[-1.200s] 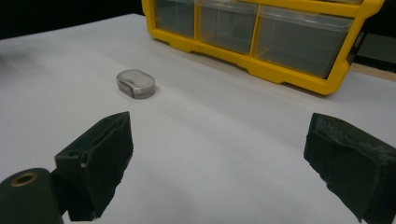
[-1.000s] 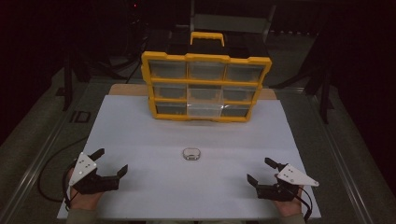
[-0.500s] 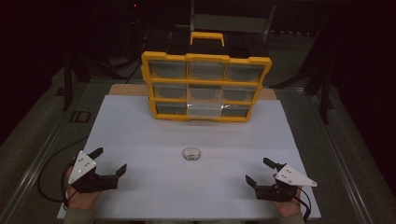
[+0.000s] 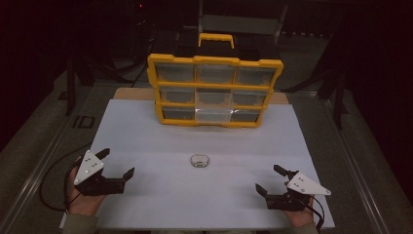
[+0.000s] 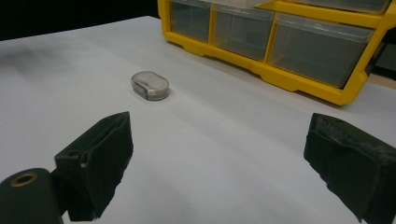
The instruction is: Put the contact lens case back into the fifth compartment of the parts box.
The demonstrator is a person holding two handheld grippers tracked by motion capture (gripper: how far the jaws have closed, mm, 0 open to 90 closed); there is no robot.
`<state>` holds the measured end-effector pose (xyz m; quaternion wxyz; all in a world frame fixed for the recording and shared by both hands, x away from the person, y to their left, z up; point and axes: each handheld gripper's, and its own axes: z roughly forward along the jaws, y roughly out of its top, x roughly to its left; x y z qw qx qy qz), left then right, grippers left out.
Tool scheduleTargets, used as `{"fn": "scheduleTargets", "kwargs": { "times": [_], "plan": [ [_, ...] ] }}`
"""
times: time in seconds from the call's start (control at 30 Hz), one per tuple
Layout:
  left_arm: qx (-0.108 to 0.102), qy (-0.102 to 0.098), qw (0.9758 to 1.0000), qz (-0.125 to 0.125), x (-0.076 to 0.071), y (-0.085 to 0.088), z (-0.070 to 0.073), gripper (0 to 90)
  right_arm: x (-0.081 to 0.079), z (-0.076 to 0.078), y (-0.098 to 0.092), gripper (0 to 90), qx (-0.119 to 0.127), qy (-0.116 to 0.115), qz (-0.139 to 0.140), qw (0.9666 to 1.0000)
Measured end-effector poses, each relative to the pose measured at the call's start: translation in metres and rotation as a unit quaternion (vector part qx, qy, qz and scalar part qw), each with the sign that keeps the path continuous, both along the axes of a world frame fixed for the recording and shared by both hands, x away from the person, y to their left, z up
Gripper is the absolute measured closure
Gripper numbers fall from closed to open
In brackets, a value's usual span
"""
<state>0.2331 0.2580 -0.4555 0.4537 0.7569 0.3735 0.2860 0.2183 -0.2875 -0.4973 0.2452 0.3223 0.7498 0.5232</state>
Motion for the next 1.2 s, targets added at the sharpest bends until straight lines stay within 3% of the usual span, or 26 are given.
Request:
{"fn": "scheduleTargets", "kwargs": {
  "times": [0.1,0.5,0.9,1.2],
  "plan": [
    [0.001,0.0,1.0,-0.007,0.002,-0.002,0.006,0.0,0.0,0.0,0.0,8.0,0.001,-0.001,0.001,1.0],
    [0.036,0.006,0.9989,-0.031,0.017,-0.02,0.023,0.0,-0.001,0.001,-0.001,8.0,0.001,-0.003,0.001,1.0],
    [0.044,0.007,0.9973,-0.058,0.033,-0.04,0.03,0.0,-0.002,0.001,-0.001,8.0,-0.001,-0.007,0.0,1.0],
    [0.064,0.014,0.9946,-0.08,0.045,-0.053,0.033,0.0,-0.001,0.0,-0.002,7.9,0.0,-0.005,0.0,1.0]
  ]
}}
